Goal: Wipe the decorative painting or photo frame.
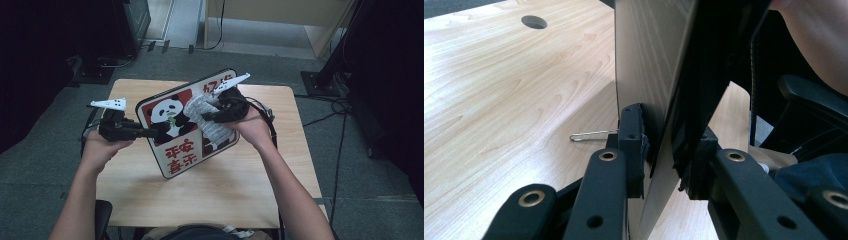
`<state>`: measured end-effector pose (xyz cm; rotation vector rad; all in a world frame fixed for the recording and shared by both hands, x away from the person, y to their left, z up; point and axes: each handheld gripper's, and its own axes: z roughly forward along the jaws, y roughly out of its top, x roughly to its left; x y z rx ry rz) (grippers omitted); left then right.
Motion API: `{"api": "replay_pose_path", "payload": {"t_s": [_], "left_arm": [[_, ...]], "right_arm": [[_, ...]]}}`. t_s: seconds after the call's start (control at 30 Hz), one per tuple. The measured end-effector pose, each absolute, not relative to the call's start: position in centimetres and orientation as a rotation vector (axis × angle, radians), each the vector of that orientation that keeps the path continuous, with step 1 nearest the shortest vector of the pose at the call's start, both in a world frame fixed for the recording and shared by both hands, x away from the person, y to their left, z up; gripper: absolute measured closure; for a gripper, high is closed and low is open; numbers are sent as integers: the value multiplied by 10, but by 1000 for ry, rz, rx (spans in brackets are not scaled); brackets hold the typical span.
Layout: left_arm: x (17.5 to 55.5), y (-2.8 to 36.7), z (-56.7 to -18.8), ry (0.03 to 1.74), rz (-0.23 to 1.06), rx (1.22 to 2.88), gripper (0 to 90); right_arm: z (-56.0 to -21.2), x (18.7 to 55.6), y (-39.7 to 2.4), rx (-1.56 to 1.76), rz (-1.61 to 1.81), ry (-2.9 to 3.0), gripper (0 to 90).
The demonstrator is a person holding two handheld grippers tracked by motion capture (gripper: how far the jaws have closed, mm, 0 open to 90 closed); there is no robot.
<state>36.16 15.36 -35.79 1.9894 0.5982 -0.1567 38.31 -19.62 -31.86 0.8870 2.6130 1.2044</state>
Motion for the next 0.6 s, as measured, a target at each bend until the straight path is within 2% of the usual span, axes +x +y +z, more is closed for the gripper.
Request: {"api": "replay_pose_path", "payload": {"t_s": [0.6], "left_arm": [[362,154,-358,601,-167,1985,755]], "right_arm": [[-343,379,-201,927,1213,2642,683]]}}
